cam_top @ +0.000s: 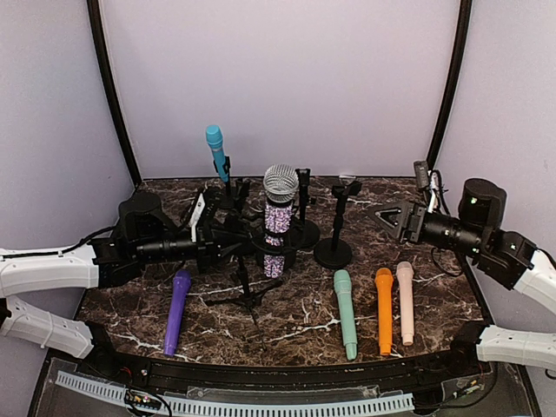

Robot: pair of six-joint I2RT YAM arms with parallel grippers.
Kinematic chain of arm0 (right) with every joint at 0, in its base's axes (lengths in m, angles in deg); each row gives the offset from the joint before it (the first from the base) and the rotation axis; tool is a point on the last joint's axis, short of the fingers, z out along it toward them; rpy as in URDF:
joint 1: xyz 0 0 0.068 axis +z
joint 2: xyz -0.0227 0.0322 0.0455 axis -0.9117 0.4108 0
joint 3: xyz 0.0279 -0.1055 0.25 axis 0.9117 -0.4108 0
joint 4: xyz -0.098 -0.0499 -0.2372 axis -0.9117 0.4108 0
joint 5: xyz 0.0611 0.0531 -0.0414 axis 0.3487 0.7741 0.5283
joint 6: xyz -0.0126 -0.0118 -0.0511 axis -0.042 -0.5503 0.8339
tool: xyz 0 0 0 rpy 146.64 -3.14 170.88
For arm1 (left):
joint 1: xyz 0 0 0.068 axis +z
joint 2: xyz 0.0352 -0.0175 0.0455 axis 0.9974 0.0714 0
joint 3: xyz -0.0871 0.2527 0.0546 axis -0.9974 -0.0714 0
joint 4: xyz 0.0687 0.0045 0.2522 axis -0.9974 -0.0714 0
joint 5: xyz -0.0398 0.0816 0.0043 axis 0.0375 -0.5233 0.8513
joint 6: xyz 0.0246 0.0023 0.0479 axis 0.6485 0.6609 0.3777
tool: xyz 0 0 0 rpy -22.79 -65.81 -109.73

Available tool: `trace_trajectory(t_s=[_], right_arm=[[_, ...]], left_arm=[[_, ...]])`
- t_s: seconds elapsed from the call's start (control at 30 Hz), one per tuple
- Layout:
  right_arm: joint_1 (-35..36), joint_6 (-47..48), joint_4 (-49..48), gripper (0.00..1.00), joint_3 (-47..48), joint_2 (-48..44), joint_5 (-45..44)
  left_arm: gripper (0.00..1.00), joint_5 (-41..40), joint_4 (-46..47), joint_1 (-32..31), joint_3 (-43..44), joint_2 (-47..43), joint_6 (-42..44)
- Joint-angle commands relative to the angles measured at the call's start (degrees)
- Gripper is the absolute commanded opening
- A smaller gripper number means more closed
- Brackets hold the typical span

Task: Remove the microphone from the stand
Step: Place the microphone stand with the microphone at the center of the board.

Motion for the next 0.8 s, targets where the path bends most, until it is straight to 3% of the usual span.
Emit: trace_trajectory(t_s=[0.0,0.1,0.2,0.3,0.5,0.77], right_arm=[[0.5,-0.7,-2.6,0.86,-1.0,-0.5,-0.8],[0.4,-0.8,-2.4,0.86,-1.3,-0.9,-1.5],[0.4,-0.8,-1.9,0.86,-1.3,-1.2,-1.8],[0.5,-0.5,-1.4,0.86,-1.3,-1.4,-2.1],[0.4,-0.2,-0.9,0.86,-1.4,-1.6,-2.6],[0.4,0.1,-1.2,0.86,-1.5,-0.9,-2.6]], left_arm=[[0.19,1.2,6.3,-0.3,-1.1,-1.4,-1.7],[0.25,1.5,5.2,-0.3,-1.3,-1.5,-2.0],[0.47,2.3,2.8,-0.3,-1.0,-1.4,-2.2],[0.61,2.6,0.6,-0.3,-1.2,-2.4,-2.3],[0.69,1.5,-6.6,-0.3,-1.4,-6.4,-1.8],[0.73,-1.1,-15.2,-0.3,-3.4,-12.2,-3.7]])
